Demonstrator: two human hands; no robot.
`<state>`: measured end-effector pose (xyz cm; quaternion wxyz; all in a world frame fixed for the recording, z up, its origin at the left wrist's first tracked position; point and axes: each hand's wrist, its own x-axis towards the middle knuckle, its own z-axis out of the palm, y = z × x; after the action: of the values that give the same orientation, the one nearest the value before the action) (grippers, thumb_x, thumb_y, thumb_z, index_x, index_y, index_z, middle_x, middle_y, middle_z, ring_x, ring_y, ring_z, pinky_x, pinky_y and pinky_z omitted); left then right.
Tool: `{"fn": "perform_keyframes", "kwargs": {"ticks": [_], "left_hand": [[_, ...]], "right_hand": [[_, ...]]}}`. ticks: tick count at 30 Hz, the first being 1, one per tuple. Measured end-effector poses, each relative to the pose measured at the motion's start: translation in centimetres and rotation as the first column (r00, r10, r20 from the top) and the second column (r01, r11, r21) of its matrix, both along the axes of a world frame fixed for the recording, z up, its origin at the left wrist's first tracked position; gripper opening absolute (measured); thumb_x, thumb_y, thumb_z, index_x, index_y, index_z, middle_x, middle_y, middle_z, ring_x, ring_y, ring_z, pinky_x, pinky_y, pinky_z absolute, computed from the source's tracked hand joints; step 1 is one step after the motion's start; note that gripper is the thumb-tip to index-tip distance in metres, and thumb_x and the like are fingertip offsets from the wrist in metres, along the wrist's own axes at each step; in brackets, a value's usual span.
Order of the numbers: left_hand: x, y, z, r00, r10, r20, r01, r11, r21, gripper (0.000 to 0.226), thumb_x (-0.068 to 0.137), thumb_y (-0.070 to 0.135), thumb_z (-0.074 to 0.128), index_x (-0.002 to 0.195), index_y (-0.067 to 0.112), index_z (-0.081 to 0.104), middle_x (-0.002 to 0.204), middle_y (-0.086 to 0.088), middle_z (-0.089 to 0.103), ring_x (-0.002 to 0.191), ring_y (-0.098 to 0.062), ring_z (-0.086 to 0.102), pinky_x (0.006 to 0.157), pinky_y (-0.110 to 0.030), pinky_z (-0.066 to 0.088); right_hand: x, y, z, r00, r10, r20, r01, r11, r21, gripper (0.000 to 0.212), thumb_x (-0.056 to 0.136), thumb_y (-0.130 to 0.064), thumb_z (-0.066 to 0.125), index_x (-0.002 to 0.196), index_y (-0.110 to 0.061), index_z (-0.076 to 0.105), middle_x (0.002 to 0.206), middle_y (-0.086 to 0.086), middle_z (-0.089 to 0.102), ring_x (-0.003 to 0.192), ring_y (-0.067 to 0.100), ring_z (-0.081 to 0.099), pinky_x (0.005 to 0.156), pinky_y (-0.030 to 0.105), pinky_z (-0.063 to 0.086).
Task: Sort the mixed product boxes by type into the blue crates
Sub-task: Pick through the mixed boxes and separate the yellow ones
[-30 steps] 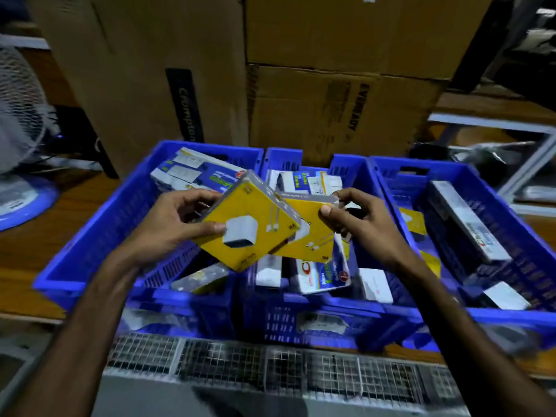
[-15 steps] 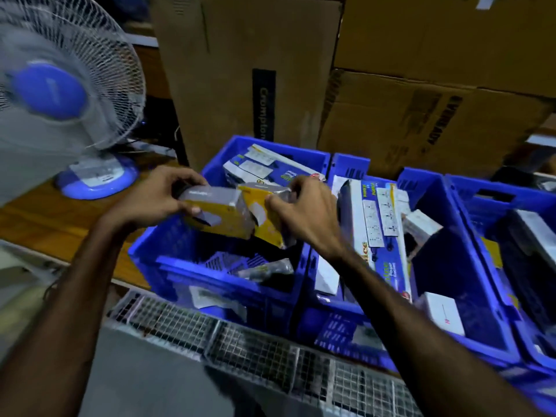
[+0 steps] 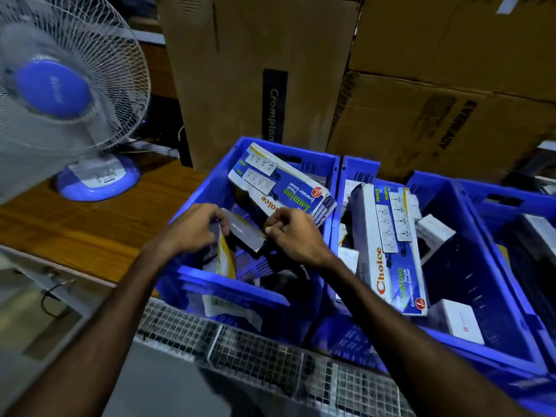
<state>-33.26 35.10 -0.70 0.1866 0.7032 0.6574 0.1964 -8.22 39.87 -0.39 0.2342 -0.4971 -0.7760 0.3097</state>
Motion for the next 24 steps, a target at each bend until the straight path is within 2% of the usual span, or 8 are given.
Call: {"fn": "perform_keyframes", "kwargs": {"ticks": [3,7,8,11,13,18,20,24], "left_hand": [[1.8,-0.8,0.8,0.996,0.010,0.092,-0.020,0.994,0.107,0.039,0.059,0.007,0.043,0.079,0.022,0.072,0.087,0.008,0.075,0.087,-0.015,0.069,0.075,-0.041,0.057],[5.6,-1.4,1.0,0.982,-0.052,0.179,0.022,0.986,0.166,0.030,0.072,-0.006,0.057,0.077,0.019,0.073,0.082,0.007,0.074,0.078,-0.004,0.069,0.070,-0.033,0.057],[6.7,-1.5,1.0,0.978,-0.079,0.191,0.043,0.982,0.185,0.029,0.074,-0.007,0.061,0.077,0.020,0.073,0.081,0.008,0.074,0.077,-0.004,0.069,0.068,-0.030,0.056],[10.3,-1.7,0.9,0.957,-0.187,0.220,0.134,0.963,0.235,0.027,0.077,-0.005,0.066,0.078,0.020,0.074,0.079,0.009,0.073,0.073,-0.006,0.069,0.064,-0.024,0.053],[12.6,-1.8,1.0,0.931,-0.255,0.262,0.186,0.947,0.262,0.026,0.078,-0.007,0.067,0.080,0.018,0.075,0.079,0.007,0.074,0.070,-0.009,0.069,0.061,-0.018,0.050],[19.3,-1.9,0.6,0.844,-0.417,0.338,0.318,0.896,0.311,0.015,0.078,0.002,0.067,0.083,0.014,0.075,0.079,0.008,0.069,0.065,0.002,0.060,0.061,-0.014,0.044],[22.3,-1.6,0.5,0.817,-0.455,0.354,0.355,0.881,0.314,0.011,0.077,0.006,0.069,0.083,0.012,0.076,0.080,0.004,0.072,0.067,0.000,0.063,0.063,-0.015,0.046],[28.9,-1.1,0.7,0.770,-0.517,0.373,0.438,0.854,0.281,0.007,0.081,0.005,0.074,0.084,0.012,0.075,0.080,0.006,0.072,0.071,-0.009,0.067,0.062,-0.016,0.048]], "right_hand": [[1.6,-0.8,0.5,0.994,0.077,-0.073,-0.080,0.996,-0.041,0.004,0.091,-0.020,0.071,0.092,-0.016,0.071,0.072,-0.004,0.072,0.067,0.005,0.063,0.078,0.036,0.058],[4.6,-2.7,1.6,0.979,0.061,-0.196,-0.075,0.995,-0.063,0.001,0.093,-0.013,0.073,0.093,-0.012,0.073,0.071,-0.004,0.071,0.064,0.006,0.067,0.068,0.024,0.053],[5.6,-3.3,2.0,0.969,0.051,-0.243,-0.071,0.995,-0.072,0.002,0.093,-0.011,0.073,0.093,-0.009,0.073,0.072,-0.002,0.070,0.066,0.012,0.071,0.067,0.025,0.054],[9.2,-4.7,2.5,0.933,-0.018,-0.360,-0.018,0.995,-0.094,0.003,0.095,-0.014,0.071,0.095,-0.011,0.073,0.077,0.002,0.068,0.072,0.036,0.074,0.066,0.042,0.054],[11.8,-5.5,2.6,0.906,-0.098,-0.411,0.045,0.990,-0.135,0.003,0.096,-0.010,0.070,0.095,-0.010,0.072,0.079,0.006,0.068,0.075,0.032,0.077,0.071,0.048,0.057],[19.1,-7.1,2.5,0.853,-0.287,-0.436,0.243,0.958,-0.154,0.005,0.097,-0.007,0.067,0.096,-0.007,0.072,0.091,0.026,0.069,0.077,0.030,0.078,0.071,0.044,0.059],[22.4,-7.5,2.3,0.827,-0.338,-0.450,0.305,0.941,-0.148,0.006,0.097,-0.009,0.066,0.096,-0.009,0.071,0.088,0.022,0.072,0.078,0.029,0.078,0.068,0.040,0.058],[28.9,-8.1,2.0,0.794,-0.413,-0.446,0.405,0.906,-0.118,0.011,0.098,-0.006,0.064,0.096,-0.014,0.072,0.074,-0.002,0.074,0.066,0.007,0.071,0.061,0.023,0.058]]}}
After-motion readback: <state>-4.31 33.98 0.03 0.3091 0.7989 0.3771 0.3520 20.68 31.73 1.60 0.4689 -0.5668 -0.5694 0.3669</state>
